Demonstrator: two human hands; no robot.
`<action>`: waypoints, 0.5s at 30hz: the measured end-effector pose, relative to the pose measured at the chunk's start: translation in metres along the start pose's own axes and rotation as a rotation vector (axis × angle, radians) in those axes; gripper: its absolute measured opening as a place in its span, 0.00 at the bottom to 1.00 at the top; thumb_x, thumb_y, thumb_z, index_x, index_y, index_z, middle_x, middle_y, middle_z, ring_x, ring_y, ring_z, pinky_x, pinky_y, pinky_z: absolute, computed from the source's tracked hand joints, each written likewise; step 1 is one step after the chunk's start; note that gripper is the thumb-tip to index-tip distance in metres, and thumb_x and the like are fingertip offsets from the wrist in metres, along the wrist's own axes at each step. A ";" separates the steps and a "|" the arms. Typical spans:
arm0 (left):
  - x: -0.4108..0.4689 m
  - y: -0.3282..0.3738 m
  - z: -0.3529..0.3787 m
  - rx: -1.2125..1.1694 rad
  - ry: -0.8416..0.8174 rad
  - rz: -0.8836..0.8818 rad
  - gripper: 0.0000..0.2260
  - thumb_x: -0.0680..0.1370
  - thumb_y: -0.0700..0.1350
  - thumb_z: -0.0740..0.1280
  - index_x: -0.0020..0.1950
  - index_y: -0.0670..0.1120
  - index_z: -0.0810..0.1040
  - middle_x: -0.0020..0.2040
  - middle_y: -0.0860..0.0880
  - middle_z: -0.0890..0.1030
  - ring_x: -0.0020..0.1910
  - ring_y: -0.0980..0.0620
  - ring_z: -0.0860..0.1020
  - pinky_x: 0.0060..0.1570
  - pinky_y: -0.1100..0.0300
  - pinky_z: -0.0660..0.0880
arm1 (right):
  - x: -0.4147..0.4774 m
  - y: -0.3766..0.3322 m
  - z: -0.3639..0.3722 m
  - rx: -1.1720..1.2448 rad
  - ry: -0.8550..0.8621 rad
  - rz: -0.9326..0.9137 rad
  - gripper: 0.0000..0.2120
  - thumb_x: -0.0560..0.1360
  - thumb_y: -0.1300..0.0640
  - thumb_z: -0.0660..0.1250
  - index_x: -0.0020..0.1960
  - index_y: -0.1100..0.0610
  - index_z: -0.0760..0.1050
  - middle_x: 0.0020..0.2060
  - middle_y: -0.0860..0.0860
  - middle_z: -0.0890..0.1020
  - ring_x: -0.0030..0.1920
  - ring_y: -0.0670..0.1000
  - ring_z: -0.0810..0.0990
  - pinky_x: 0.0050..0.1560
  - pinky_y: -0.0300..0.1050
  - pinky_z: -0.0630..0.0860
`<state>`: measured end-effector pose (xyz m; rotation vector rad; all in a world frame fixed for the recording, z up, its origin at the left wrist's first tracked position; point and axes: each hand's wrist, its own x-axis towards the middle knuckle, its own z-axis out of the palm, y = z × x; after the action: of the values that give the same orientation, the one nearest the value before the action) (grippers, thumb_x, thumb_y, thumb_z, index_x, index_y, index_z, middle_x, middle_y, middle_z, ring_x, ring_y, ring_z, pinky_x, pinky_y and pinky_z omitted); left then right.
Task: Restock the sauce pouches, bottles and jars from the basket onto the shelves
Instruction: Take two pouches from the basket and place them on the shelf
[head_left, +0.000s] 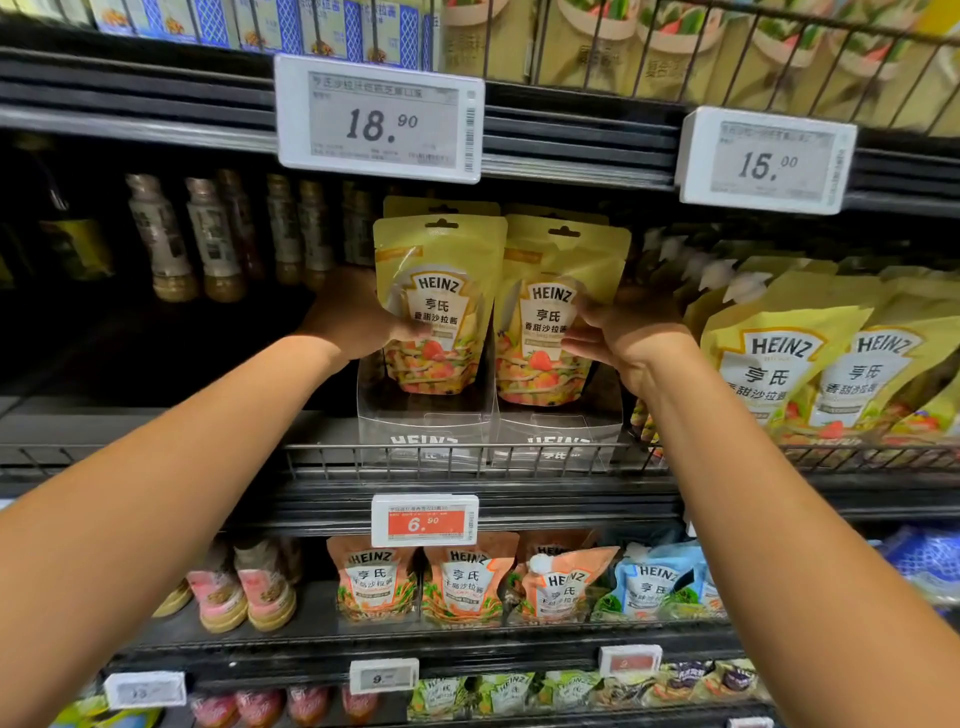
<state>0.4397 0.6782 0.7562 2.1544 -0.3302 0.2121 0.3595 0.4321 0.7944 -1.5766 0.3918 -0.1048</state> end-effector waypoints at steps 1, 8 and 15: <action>0.000 0.000 0.000 -0.005 0.002 0.008 0.21 0.64 0.43 0.83 0.54 0.48 0.83 0.54 0.49 0.85 0.40 0.64 0.77 0.37 0.71 0.70 | 0.001 0.001 0.001 0.032 -0.002 -0.003 0.15 0.84 0.60 0.60 0.68 0.65 0.67 0.61 0.60 0.79 0.53 0.55 0.80 0.46 0.41 0.83; 0.002 0.002 0.003 0.045 0.017 0.007 0.21 0.64 0.44 0.83 0.55 0.45 0.83 0.54 0.48 0.85 0.45 0.54 0.81 0.41 0.65 0.74 | 0.011 0.012 0.000 -0.032 0.094 -0.143 0.05 0.81 0.67 0.63 0.49 0.58 0.73 0.60 0.61 0.81 0.53 0.56 0.82 0.49 0.47 0.82; 0.002 0.003 0.003 0.041 0.006 0.013 0.23 0.65 0.44 0.82 0.57 0.44 0.82 0.56 0.47 0.84 0.52 0.49 0.82 0.54 0.54 0.79 | 0.013 0.011 -0.006 -0.028 0.113 -0.223 0.15 0.79 0.70 0.62 0.66 0.67 0.72 0.58 0.64 0.80 0.52 0.54 0.83 0.44 0.46 0.85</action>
<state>0.4410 0.6738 0.7574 2.1922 -0.3398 0.2343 0.3677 0.4220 0.7817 -1.6423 0.3052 -0.3627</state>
